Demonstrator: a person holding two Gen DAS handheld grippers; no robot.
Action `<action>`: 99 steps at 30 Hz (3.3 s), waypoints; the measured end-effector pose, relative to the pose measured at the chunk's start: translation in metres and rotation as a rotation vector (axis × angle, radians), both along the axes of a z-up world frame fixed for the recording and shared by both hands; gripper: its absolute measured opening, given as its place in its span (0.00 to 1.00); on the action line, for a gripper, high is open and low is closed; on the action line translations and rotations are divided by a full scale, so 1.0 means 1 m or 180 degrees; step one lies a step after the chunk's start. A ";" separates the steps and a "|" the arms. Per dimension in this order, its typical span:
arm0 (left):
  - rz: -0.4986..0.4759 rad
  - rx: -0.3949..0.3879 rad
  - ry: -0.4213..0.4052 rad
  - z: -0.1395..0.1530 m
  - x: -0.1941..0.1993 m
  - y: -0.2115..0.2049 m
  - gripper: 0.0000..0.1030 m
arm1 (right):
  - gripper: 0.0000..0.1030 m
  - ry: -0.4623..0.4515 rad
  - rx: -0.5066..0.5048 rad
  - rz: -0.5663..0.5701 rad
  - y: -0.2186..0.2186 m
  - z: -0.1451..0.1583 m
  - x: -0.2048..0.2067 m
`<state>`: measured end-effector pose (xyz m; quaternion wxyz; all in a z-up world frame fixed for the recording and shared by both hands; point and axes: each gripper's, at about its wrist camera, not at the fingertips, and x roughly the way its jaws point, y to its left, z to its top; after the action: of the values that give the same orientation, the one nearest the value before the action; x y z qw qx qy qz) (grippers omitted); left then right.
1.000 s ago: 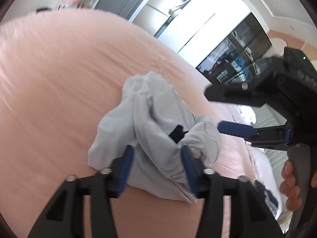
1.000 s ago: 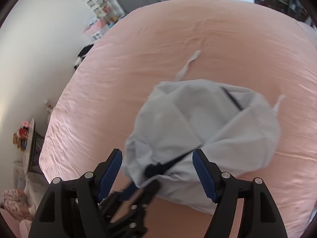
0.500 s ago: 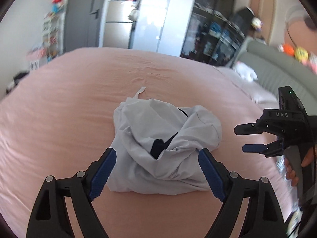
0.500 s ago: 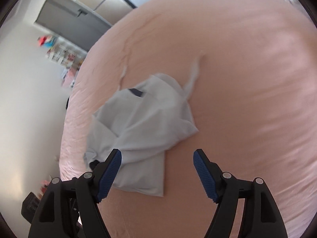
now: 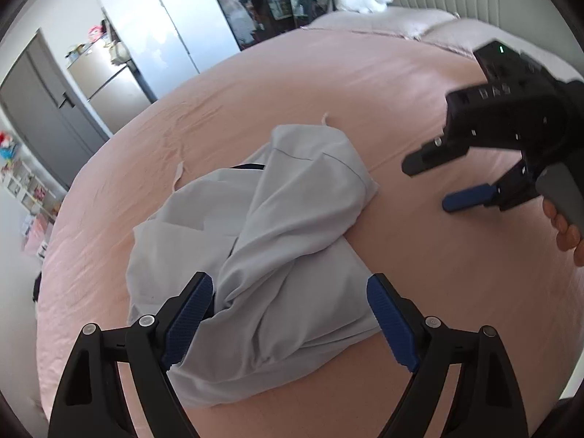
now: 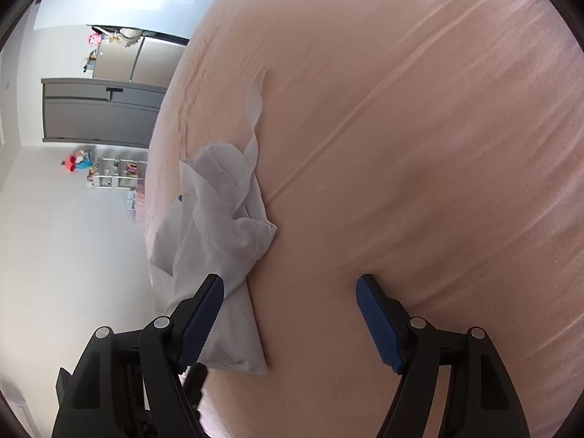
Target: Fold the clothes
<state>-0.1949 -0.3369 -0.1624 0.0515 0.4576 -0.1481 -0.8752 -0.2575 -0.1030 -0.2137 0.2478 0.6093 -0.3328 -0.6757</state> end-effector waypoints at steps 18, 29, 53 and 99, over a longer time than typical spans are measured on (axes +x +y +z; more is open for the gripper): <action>-0.0269 -0.0491 -0.0532 0.000 -0.016 -0.001 0.84 | 0.74 -0.0491 -0.0558 -0.1168 -0.027 0.004 0.023; -0.0507 -0.0482 -0.0700 -0.013 -0.016 0.002 0.84 | 0.74 -0.0416 -0.0419 -0.0902 -0.074 -0.006 0.003; -0.0884 -0.0706 -0.0749 -0.024 -0.036 0.053 0.84 | 0.74 -0.0445 -0.0857 -0.0999 -0.071 -0.026 -0.001; -0.0507 0.1087 -0.0257 -0.009 -0.037 0.058 0.14 | 0.08 0.0229 -0.0541 -0.0684 -0.085 0.044 -0.012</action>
<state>-0.2315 -0.2794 -0.1715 -0.1023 0.4813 -0.0351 -0.8698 -0.2693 -0.1882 -0.1699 0.2365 0.5223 -0.4430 -0.6892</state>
